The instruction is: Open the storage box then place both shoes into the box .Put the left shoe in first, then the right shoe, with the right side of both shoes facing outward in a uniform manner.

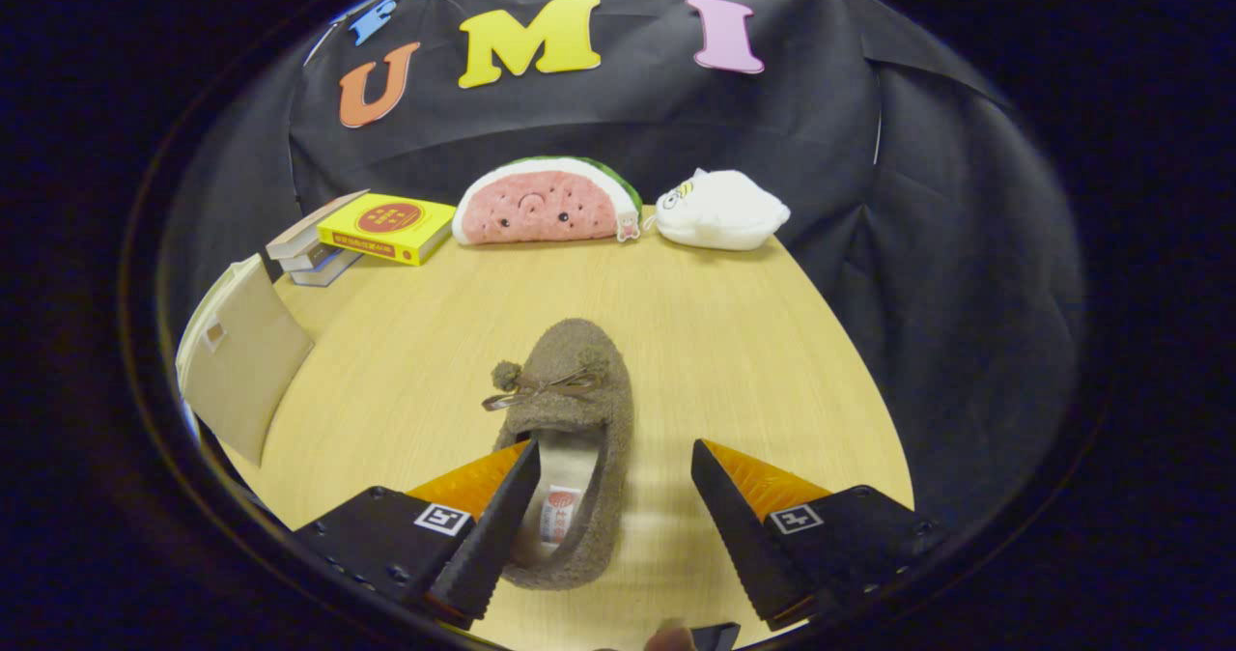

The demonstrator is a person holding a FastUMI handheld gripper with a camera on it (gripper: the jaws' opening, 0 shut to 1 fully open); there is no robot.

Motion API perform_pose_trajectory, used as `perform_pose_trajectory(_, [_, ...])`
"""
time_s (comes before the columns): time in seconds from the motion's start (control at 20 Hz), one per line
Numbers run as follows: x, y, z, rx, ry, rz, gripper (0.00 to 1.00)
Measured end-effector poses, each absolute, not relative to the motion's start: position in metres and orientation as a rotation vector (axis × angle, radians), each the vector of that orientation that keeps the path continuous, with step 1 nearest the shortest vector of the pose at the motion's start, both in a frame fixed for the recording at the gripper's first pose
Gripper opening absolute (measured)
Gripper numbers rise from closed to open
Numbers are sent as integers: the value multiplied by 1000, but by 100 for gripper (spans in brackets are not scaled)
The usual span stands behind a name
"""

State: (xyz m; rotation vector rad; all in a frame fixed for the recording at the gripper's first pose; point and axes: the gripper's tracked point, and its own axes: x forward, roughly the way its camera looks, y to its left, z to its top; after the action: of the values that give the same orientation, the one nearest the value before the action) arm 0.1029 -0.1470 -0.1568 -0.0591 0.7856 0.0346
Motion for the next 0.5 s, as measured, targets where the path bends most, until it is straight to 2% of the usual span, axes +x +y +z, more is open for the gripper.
perform_pose_trajectory(0.1, [105,-144,-167,-48,810,40,95])
perform_pose_trajectory(0.2, [106,-139,-176,-16,834,56,81])
perform_pose_trajectory(0.25, [105,-137,-182,4,853,60,63])
perform_pose_trajectory(0.4, [110,-150,-181,34,838,-3,36])
perform_pose_trajectory(0.5, [109,-152,-181,77,836,-14,14])
